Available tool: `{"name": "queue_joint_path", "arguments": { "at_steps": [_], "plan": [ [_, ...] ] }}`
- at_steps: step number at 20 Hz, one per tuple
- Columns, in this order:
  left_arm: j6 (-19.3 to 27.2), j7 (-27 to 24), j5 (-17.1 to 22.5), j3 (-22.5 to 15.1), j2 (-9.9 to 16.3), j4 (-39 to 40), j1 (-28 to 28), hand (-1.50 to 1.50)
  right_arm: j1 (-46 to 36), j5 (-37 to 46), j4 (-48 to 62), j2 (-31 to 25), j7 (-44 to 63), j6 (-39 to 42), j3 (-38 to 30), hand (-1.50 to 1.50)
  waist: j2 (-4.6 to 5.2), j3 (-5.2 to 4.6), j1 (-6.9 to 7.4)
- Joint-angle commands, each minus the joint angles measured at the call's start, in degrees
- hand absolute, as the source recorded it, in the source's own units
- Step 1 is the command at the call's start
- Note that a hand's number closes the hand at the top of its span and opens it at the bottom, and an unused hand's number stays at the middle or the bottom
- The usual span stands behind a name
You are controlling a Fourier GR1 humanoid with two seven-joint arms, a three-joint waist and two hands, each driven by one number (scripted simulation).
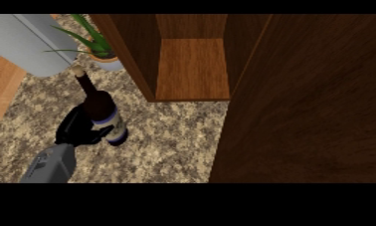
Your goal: Pick up the wine, place it into the cabinet and close the cabinet
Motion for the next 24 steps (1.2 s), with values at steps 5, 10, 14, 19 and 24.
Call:
{"name": "queue_joint_path", "arguments": {
  "at_steps": [5,10,14,19,24],
  "plan": [
    [1.6,-6.9,-2.4,-0.9,1.6,-2.5,1.6,1.50,3.7,2.0,-12.4,-4.5,4.3,1.1,-2.8,-1.50,-0.03,0.07,0.20],
    [7.7,-15.8,-5.1,-2.7,-2.7,-6.0,6.9,1.50,2.0,2.7,-9.2,-2.6,2.0,-0.7,-2.4,-1.50,-0.12,0.05,0.47],
    [14.5,-18.4,-7.2,-5.4,-7.6,-13.8,13.0,1.50,4.6,2.9,-9.3,-4.5,0.2,-0.5,-1.2,-1.50,-0.24,0.11,0.84],
    [11.3,-13.0,-5.1,-7.4,-9.1,-20.0,13.9,1.50,4.8,4.2,-12.3,-6.0,1.8,-1.5,-1.0,-1.50,-0.36,0.09,0.56],
    [11.6,-6.6,-3.7,-9.9,-10.4,-30.7,18.1,1.50,7.3,1.6,-11.2,-6.2,-2.4,-1.2,-1.2,-1.50,-0.20,0.13,0.92]
  ]
}}
